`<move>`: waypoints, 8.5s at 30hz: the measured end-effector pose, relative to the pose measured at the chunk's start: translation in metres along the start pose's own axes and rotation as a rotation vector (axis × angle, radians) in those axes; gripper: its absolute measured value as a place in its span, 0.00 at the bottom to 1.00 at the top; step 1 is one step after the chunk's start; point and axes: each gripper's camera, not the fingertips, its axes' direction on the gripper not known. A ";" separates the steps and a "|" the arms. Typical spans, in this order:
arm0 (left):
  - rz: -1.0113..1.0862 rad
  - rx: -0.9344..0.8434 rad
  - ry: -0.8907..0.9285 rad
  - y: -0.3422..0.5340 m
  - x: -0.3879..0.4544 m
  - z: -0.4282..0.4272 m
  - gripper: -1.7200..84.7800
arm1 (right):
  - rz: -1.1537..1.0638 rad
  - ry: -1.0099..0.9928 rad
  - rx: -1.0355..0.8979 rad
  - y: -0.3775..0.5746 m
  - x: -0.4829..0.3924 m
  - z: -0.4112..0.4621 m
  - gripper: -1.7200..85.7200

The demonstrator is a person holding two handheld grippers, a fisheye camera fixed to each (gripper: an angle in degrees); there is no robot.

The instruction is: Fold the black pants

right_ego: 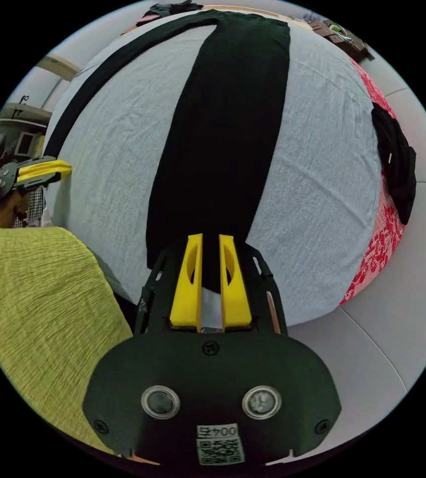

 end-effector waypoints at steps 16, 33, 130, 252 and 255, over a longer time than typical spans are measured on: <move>-0.152 -0.060 0.000 -0.026 0.001 -0.013 0.03 | -0.150 0.048 -0.016 0.010 -0.015 0.011 0.09; -0.202 -0.074 -0.063 -0.033 0.014 -0.019 0.03 | -0.204 -0.027 -0.009 0.025 -0.001 0.008 0.08; 0.440 0.042 0.074 0.008 0.356 -0.011 0.05 | 0.060 -0.358 0.227 0.170 0.147 -0.054 0.02; -0.197 0.489 0.483 0.039 -0.087 -0.308 0.03 | -0.228 0.016 0.232 -0.707 -0.079 0.156 0.04; -0.060 0.507 0.548 0.020 -0.069 -0.315 0.03 | -0.211 0.034 0.277 -0.680 -0.061 0.118 0.04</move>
